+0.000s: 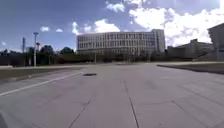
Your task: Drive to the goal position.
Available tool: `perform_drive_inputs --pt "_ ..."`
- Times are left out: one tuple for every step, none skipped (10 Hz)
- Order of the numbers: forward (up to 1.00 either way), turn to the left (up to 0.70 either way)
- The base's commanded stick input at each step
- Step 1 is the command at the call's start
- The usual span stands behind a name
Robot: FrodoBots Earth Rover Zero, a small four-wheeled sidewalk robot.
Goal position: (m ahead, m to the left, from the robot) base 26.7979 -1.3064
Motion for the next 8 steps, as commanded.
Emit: perform_drive_inputs --pt "0.70 -0.35" --pt "0.70 -0.35" --pt "0.70 -0.35" --pt "0.70 -0.35" --pt "0.70 -0.35" --pt "0.70 -0.35" --pt "0.70 -0.35" --pt "0.70 -0.21"
